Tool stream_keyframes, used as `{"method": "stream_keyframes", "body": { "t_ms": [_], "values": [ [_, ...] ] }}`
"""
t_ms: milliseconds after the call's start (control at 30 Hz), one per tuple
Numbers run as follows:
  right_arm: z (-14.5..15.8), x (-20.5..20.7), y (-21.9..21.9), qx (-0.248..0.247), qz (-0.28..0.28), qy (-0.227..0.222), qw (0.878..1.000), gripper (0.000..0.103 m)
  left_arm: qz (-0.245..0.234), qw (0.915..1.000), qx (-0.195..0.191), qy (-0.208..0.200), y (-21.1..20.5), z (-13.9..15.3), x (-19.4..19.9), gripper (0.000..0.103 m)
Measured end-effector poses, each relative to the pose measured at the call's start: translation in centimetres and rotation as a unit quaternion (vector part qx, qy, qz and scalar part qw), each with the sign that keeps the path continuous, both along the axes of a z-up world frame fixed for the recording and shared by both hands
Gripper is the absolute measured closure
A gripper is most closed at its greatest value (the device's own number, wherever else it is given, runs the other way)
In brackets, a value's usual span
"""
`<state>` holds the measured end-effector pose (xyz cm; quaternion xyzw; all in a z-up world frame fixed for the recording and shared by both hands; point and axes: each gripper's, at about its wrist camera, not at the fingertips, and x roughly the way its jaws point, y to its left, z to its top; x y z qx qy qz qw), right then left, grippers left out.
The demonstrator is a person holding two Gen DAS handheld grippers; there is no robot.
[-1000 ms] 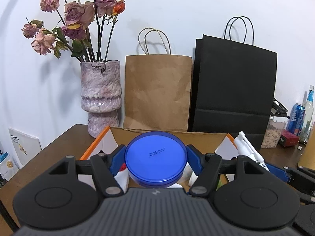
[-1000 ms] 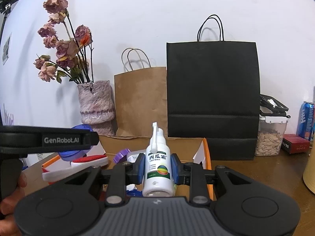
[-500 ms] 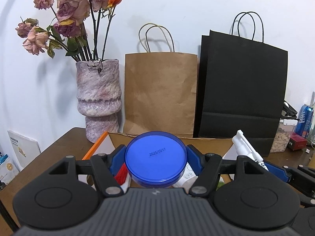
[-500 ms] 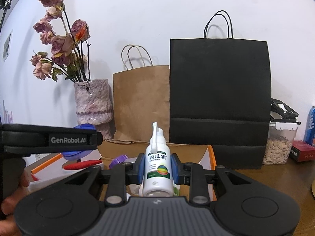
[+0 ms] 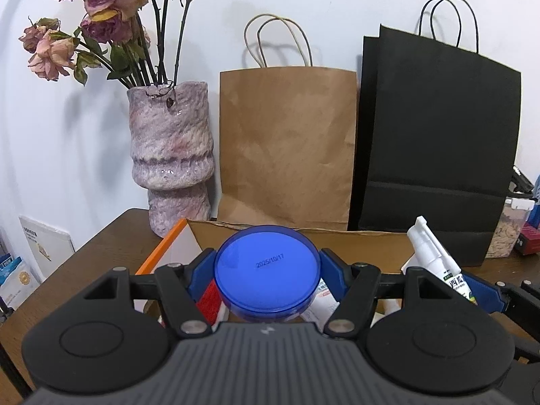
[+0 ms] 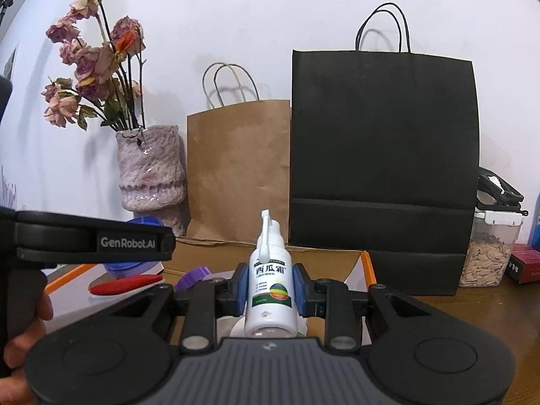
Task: Organize rigid objects
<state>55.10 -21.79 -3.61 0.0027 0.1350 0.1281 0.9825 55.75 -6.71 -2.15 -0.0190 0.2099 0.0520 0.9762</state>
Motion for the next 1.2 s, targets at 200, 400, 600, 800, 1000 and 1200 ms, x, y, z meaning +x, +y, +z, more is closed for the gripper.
{"method": "stream_keyframes", "body": {
  "t_ms": [200,400,600,800,1000,1200],
  "values": [
    [-0.2,1.1,0.0,-0.003,0.000,0.005,1.000,0.077,0.011,0.9999,0.004,0.010,0.0,-0.3,0.9,0.035],
    [-0.5,1.7,0.1,-0.008,0.002,0.012,1.000,0.077,0.013,0.9998,0.003,0.016,0.3,-0.5,1.2,0.035],
    [-0.9,2.3,-0.1,-0.007,-0.003,0.043,0.999,0.069,0.017,0.9998,0.008,0.012,0.3,-0.3,0.7,0.000],
    [-0.7,1.6,-0.6,0.002,-0.017,0.018,1.000,0.000,0.016,0.9998,0.006,-0.004,0.4,0.2,-0.1,0.000],
    [-0.4,1.4,-0.6,0.000,-0.019,0.014,1.000,0.000,0.023,0.9997,0.002,-0.012,0.7,0.3,-0.3,0.000],
    [-0.3,1.0,-0.7,-0.003,-0.020,0.011,1.000,0.000,0.019,0.9998,0.000,-0.012,0.8,0.4,-0.5,0.000]
  ]
}}
